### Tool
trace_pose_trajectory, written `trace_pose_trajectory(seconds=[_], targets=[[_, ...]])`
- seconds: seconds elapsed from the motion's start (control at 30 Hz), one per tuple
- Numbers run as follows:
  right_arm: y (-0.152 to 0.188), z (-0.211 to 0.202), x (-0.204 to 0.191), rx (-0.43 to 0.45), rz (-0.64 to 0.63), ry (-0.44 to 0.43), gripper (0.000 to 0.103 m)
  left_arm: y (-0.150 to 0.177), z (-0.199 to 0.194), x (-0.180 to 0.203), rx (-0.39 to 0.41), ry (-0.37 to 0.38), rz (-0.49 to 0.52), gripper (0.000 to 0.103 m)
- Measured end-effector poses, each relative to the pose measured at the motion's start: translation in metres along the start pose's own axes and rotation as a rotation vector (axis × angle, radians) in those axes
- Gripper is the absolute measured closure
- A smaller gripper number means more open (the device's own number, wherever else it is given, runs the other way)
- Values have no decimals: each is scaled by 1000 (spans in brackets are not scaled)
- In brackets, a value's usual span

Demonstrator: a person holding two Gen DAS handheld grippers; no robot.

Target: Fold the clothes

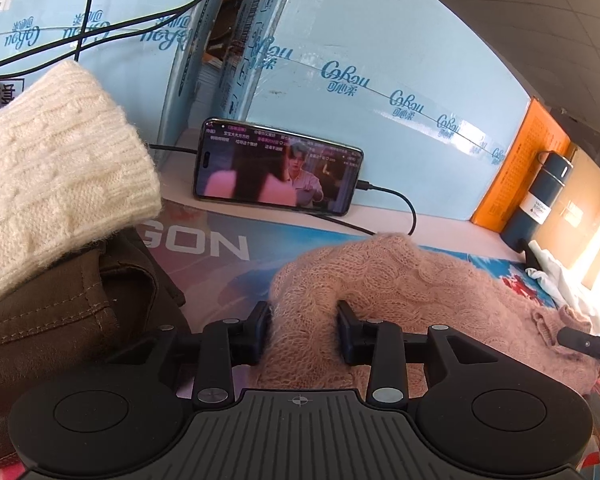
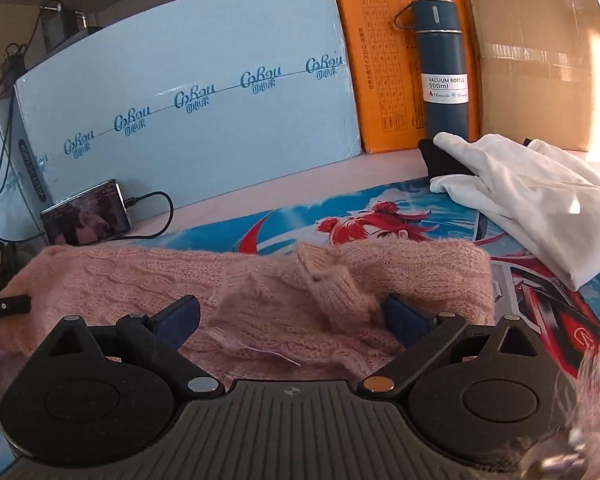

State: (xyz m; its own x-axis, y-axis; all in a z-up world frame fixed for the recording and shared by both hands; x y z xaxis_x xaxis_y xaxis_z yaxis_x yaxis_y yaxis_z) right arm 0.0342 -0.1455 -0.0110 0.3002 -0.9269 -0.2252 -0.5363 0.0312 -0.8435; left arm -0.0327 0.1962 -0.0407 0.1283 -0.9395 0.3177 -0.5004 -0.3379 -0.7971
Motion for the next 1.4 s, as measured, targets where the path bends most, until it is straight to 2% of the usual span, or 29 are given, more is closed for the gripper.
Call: trace_pose_trajectory(seconds=[0.07, 0.13, 0.2, 0.27, 0.33, 0.47, 0.57, 0.7, 0.77, 0.87, 0.97, 1.03, 1.07, 1.1, 1.2, 1.3, 1.4], targets=[[0, 0, 2, 2, 17, -3, 9, -1, 0, -1, 5, -11, 3, 67], [1, -1, 6, 8, 12, 33, 27, -3, 0, -2, 11, -22, 6, 67], [-2, -3, 12, 25, 18, 77, 68, -4, 0, -4, 16, -33, 1, 67], [-6, -7, 23, 62, 71, 71, 81, -5, 0, -7, 20, -39, -7, 67], [-12, -14, 34, 115, 125, 71, 83, -5, -1, -9, 23, -43, -16, 67], [-32, -34, 59, 262, 195, 133, 86, -5, -2, -9, 35, -27, -18, 68], [-47, -43, 89, 348, 304, 138, 86, -4, -4, -7, 47, -7, -13, 68], [-49, -43, 131, 399, 501, 128, 89, -4, -4, 0, 45, 18, 14, 68], [-43, -41, 148, 403, 559, 180, 93, -4, -3, 0, 45, 18, 15, 68], [-27, -39, 166, 380, 648, 208, 93, -4, -2, 2, 37, 29, 24, 61], [-15, -46, 174, 421, 720, 198, 84, -3, -3, 7, 42, 39, 49, 52], [-13, -51, 173, 444, 723, 176, 59, -3, -4, 10, 50, 52, 61, 39], [-13, -53, 170, 451, 716, 155, 36, -3, -5, 11, 53, 58, 66, 38], [-14, -54, 166, 449, 699, 135, 26, -3, -5, 12, 55, 62, 70, 36], [-16, -52, 151, 422, 626, 106, 20, -3, -5, 12, 56, 58, 66, 36], [-14, -45, 140, 363, 566, 127, 20, -3, -6, 11, 60, 61, 59, 36], [-7, -38, 137, 317, 590, 95, 18, -2, -5, 10, 58, 61, 53, 36]])
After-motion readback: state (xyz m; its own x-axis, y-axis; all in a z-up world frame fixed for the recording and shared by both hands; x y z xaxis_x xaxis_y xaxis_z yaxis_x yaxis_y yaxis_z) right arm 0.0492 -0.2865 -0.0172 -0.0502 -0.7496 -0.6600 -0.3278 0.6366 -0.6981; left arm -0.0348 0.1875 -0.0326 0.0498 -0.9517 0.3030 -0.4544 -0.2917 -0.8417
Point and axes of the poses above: each gripper's, at about its wrist camera, not at the fingertips, and z roughly the way its jaws point, x to its right, y to its underside, the point moved 4 cm from there along z, roughly the way its jaws point, and after that the axes turned 1 degree about x, right-handed, at the moved point
